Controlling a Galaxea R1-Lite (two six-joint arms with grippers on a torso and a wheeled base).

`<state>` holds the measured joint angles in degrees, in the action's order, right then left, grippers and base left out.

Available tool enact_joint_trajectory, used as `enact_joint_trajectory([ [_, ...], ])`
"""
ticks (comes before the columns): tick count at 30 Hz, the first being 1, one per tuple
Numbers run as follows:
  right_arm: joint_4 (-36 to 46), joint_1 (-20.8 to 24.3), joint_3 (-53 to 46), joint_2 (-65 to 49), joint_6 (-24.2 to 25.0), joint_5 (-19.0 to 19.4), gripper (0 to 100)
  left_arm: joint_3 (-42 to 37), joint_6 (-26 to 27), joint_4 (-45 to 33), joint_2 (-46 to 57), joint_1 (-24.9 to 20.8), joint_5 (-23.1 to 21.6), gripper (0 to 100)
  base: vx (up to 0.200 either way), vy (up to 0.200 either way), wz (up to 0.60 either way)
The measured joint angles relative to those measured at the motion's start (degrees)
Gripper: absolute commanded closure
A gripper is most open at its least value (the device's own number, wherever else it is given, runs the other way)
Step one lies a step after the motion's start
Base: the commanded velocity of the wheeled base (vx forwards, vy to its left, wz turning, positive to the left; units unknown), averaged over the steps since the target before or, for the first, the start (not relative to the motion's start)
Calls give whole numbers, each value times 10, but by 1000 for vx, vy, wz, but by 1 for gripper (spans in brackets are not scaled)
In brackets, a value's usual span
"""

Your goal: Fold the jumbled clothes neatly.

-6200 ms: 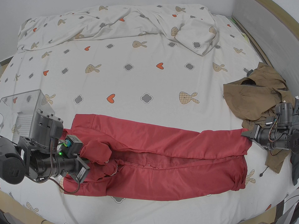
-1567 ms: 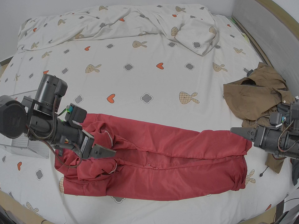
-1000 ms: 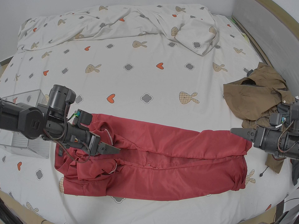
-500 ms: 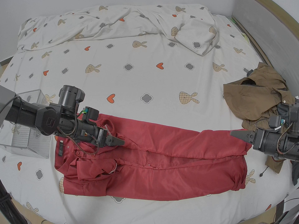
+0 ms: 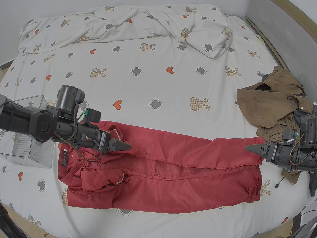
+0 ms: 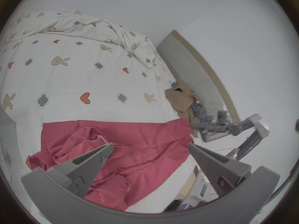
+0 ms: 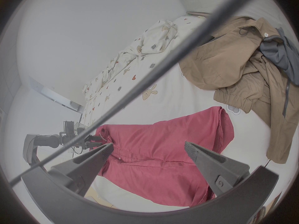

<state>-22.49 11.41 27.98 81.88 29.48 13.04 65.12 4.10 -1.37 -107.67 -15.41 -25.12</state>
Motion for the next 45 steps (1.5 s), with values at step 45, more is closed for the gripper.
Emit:
enact_joint_trajectory([
  [45, -3, -131, -1, 106, -64, 104, 0, -121, -170, -36, 353, 22, -109, 0, 0, 0, 0],
])
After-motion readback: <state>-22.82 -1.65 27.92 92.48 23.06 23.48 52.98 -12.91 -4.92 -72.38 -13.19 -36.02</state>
